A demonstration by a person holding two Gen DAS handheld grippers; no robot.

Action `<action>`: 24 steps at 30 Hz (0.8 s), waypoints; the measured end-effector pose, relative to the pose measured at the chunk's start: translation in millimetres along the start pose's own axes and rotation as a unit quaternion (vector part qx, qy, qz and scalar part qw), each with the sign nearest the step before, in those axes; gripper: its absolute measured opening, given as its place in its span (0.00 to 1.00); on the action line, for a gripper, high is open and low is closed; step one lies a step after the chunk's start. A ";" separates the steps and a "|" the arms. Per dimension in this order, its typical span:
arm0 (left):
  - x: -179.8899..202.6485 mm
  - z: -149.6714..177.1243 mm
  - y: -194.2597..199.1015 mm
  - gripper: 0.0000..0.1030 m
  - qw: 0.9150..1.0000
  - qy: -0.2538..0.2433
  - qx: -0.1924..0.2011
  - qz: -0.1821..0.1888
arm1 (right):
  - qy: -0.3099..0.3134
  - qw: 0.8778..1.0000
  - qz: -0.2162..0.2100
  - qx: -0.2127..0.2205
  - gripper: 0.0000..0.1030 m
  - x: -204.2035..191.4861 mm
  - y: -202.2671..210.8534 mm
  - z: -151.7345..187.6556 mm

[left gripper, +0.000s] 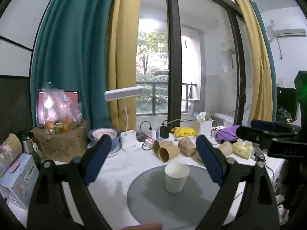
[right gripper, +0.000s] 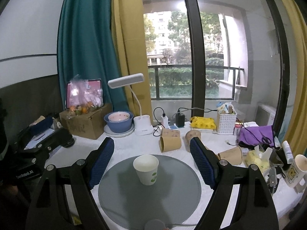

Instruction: Flip cup upright

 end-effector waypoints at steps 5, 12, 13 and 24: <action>1.5 6.2 -1.5 0.88 1.000 -0.002 -0.011 -0.001 | -0.004 1.000 -0.001 -0.004 0.81 2.1 -4.2 3.7; 2.8 12.4 -1.7 0.88 1.000 0.001 -0.018 0.002 | -0.005 1.000 0.001 -0.006 0.81 2.8 -4.6 4.7; 2.8 13.1 -2.2 0.88 1.000 0.001 -0.020 0.002 | -0.006 1.000 0.001 -0.007 0.81 4.4 -4.2 5.6; 1.5 15.3 -0.8 0.88 1.000 0.004 -0.022 0.005 | -0.005 1.000 -0.001 -0.013 0.81 6.5 -9.2 8.9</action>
Point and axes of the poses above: each gripper's, at about its wrist camera, not at the fingertips, and y roughly against the way its jaws point, x to its right, z to its underside, the point moved 6 cm from there along -y, roughly the way its jaws point, and after that the axes turned 15 degrees about -z, right-handed, at the moved point
